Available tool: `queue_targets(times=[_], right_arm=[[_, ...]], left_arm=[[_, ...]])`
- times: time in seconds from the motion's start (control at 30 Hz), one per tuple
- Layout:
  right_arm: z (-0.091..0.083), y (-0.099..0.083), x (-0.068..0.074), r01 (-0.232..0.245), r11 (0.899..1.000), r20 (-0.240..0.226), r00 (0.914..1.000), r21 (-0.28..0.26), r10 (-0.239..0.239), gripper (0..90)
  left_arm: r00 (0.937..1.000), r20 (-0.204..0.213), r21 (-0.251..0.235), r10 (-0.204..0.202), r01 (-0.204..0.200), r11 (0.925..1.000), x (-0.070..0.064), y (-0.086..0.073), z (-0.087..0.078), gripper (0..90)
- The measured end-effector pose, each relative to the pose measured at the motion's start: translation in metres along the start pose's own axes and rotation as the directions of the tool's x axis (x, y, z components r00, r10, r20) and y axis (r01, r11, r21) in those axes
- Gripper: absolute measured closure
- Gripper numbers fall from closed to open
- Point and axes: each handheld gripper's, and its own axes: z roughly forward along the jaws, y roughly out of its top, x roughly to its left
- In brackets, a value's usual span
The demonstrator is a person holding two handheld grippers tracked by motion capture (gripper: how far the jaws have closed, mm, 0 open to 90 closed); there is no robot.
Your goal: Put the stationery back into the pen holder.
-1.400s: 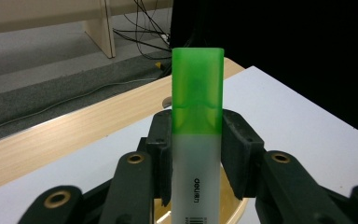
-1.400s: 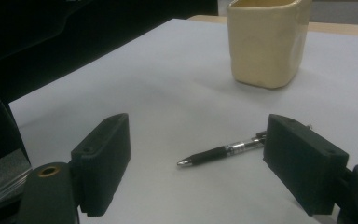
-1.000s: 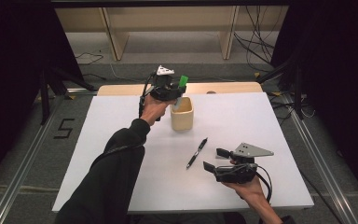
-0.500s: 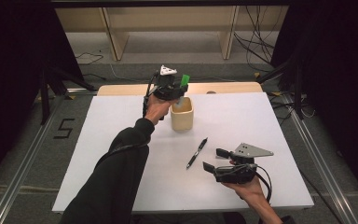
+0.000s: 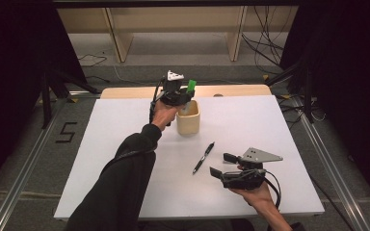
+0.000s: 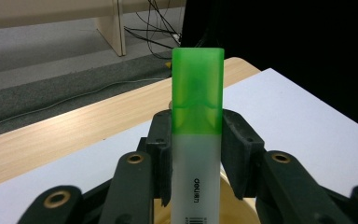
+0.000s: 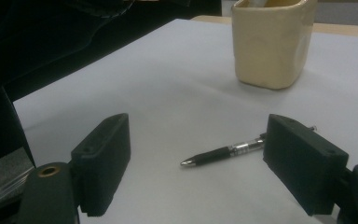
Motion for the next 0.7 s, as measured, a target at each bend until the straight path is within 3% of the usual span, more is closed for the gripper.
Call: queue_targets(times=[0.7], right_arm=[[0.001, 0.000, 0.000, -0.001, 1.000, -0.001, 1.0000, 0.005, 0.001, 24.1]], left_arm=[[1.0000, -0.008, 0.049, -0.004, 0.004, 0.9988, 0.001, -0.014, 0.007, 66.0]])
